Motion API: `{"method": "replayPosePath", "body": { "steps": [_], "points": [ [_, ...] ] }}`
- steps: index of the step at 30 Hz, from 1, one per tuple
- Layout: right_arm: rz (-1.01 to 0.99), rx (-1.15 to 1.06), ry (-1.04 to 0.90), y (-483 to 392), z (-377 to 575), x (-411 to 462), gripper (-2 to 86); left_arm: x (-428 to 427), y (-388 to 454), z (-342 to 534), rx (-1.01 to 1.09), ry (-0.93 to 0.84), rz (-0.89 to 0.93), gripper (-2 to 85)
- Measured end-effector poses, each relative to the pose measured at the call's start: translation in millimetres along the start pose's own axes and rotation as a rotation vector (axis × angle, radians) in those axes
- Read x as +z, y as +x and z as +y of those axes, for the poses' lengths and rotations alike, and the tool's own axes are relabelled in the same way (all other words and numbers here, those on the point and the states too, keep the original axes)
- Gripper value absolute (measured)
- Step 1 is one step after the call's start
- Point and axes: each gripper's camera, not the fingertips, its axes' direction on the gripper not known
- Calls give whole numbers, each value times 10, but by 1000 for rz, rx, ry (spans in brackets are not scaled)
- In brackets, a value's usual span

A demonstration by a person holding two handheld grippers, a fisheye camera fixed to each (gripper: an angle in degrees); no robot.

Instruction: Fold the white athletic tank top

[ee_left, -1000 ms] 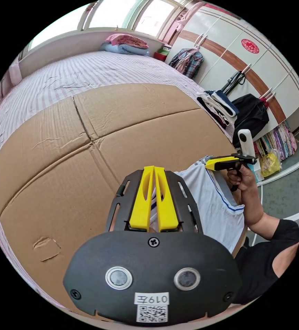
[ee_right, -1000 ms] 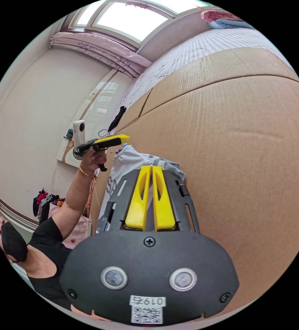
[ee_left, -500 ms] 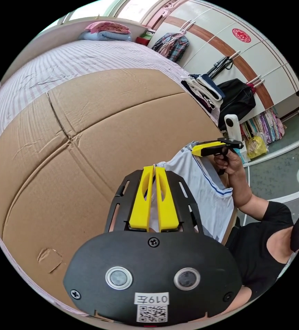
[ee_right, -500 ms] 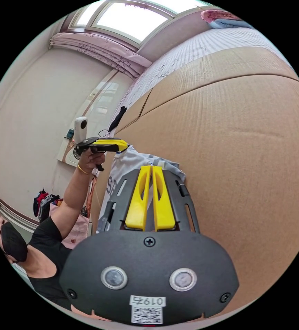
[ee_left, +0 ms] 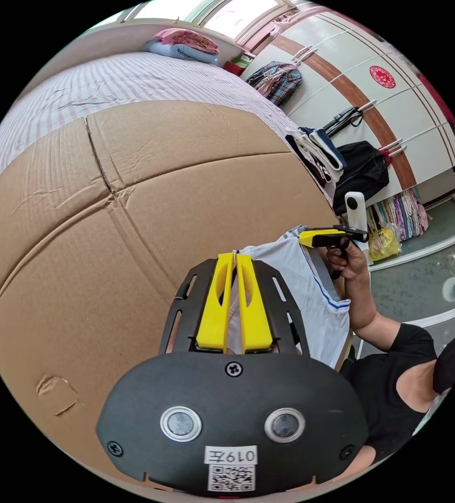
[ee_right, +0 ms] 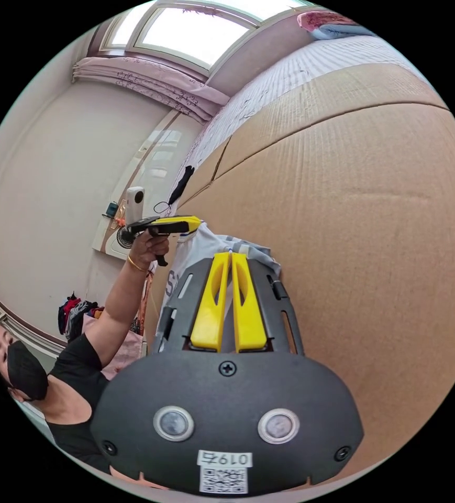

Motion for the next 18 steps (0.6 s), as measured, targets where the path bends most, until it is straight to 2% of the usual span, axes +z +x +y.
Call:
{"method": "replayPosePath", "body": {
  "steps": [12, 18],
  "points": [
    [-24, 24, 1, 77, 56, -67, 0, 1, -35, 70, -12, -15, -22, 10],
    [-55, 35, 17, 102, 95, -100, 32, -72, 4, 138, 3, -5, -34, 10]
  ]
}}
